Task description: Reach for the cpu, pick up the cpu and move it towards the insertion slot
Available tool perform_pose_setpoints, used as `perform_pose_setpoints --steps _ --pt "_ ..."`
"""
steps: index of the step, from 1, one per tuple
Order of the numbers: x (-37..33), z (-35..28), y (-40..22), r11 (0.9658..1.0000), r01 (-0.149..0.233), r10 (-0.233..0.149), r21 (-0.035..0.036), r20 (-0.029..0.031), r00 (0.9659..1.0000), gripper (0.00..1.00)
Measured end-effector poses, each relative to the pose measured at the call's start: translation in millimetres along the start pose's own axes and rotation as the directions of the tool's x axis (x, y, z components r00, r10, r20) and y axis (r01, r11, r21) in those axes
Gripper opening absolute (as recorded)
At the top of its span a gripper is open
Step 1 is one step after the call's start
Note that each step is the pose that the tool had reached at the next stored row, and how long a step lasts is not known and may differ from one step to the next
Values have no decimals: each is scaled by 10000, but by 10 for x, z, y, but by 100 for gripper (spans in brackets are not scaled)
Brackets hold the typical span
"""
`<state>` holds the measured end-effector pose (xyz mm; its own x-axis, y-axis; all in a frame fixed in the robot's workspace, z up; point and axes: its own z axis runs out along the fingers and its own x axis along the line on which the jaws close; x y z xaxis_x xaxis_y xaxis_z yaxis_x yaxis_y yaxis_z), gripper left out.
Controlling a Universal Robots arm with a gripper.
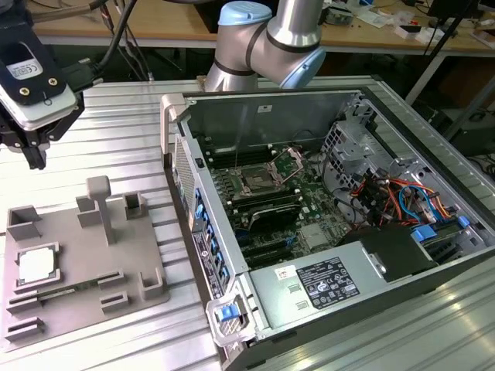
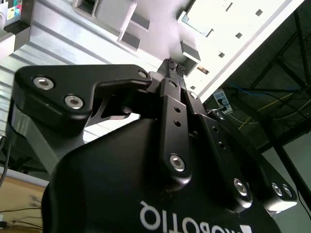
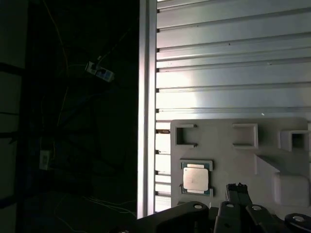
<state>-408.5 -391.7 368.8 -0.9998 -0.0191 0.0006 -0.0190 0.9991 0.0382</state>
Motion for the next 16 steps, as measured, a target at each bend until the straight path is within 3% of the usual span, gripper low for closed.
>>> perform_pose_setpoints --steps 16 --pt "122 3 0 10000 1 -1 -1 1 10000 11"
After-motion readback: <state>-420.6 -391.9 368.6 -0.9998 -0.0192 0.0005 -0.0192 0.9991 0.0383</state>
